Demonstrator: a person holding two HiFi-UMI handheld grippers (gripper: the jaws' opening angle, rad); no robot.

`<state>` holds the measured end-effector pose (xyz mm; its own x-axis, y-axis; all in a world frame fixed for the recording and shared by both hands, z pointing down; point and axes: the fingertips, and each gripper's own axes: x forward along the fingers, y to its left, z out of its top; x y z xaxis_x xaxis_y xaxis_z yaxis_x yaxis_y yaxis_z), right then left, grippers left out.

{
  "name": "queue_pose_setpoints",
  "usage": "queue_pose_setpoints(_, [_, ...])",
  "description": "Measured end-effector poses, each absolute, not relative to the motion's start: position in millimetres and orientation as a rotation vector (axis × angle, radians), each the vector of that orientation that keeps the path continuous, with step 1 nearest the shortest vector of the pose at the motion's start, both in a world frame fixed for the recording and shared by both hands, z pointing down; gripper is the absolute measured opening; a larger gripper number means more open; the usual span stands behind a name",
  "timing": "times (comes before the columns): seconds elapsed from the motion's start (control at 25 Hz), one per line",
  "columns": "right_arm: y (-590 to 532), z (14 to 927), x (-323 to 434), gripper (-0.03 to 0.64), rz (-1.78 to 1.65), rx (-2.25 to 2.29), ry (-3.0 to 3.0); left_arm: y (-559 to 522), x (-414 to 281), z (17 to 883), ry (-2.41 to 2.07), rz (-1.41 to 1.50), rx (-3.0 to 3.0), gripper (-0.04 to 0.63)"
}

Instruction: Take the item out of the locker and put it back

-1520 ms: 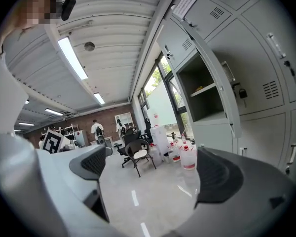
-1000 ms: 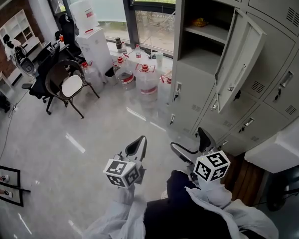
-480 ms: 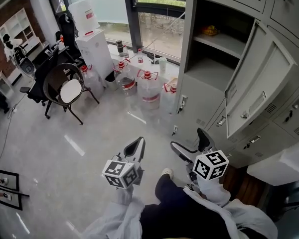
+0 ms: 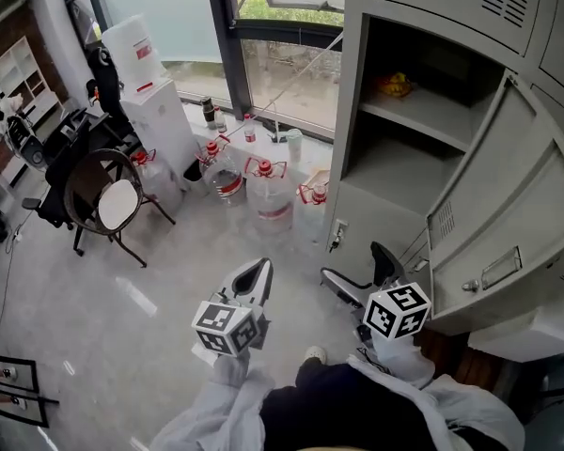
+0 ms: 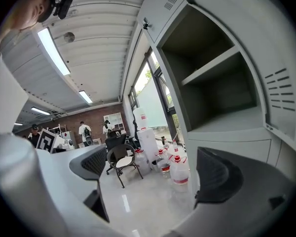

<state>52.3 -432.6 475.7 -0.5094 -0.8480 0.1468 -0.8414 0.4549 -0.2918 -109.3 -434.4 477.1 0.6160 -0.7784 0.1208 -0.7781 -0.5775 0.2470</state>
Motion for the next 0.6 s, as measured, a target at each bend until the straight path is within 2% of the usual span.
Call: queue_pose_setpoints(0.6, [-507.6,469.0,74.6,0.575,-0.454,-1.613,2.621,-524.3,-79.6,485.9,-1.136,0.007,2.637,0.006])
